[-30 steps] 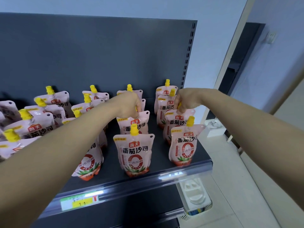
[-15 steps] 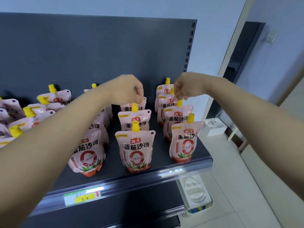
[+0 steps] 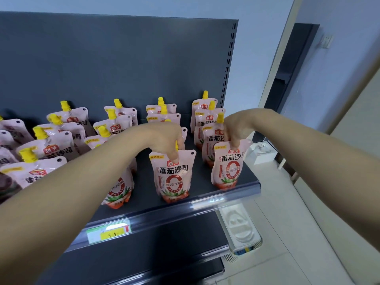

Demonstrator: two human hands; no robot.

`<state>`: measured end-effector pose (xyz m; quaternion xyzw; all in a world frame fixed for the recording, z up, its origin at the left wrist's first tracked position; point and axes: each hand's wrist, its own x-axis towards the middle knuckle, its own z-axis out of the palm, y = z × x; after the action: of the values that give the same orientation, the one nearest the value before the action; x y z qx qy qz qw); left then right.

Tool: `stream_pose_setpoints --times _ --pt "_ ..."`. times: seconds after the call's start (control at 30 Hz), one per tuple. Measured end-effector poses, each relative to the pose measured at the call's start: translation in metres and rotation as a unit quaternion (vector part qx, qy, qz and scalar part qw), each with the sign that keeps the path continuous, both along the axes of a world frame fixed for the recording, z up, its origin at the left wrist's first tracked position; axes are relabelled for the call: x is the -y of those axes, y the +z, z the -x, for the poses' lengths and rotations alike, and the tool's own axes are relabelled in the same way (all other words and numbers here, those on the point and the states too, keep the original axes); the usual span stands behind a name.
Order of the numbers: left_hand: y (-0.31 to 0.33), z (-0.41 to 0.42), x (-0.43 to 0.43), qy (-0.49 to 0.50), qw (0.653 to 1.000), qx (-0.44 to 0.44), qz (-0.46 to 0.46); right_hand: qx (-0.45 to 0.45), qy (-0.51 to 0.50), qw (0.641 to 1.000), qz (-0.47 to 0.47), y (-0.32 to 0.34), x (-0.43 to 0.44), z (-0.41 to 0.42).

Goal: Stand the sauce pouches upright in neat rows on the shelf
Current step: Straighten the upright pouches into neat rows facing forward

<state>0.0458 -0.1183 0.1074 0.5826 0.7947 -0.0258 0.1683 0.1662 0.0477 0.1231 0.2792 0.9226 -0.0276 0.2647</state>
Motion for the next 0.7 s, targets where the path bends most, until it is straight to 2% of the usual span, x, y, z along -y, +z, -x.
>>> stream_pose_setpoints --times 0.1,0.23,0.33,0.43,0.5,0.7 --pt "0.0 -0.004 0.001 -0.002 1.0 -0.008 -0.009 -0.004 0.003 1.0 -0.018 0.001 0.005 -0.002" --pt "0.008 -0.002 0.01 0.011 0.999 0.027 -0.016 -0.028 0.01 0.999 -0.025 0.01 0.018 0.001" --pt "0.03 0.01 0.036 0.053 0.992 0.079 -0.086 -0.104 0.053 0.992 -0.056 0.029 0.034 0.012" --pt "0.054 0.031 0.077 0.106 0.978 0.078 -0.163 -0.207 0.115 0.97 -0.049 0.044 0.063 0.033" --pt "0.06 0.047 0.107 0.148 0.968 0.069 -0.192 -0.244 0.146 0.958 -0.034 0.047 0.087 0.052" --pt "0.035 0.07 0.174 0.237 0.953 0.058 -0.177 -0.223 0.233 0.946 0.011 0.029 0.149 0.105"
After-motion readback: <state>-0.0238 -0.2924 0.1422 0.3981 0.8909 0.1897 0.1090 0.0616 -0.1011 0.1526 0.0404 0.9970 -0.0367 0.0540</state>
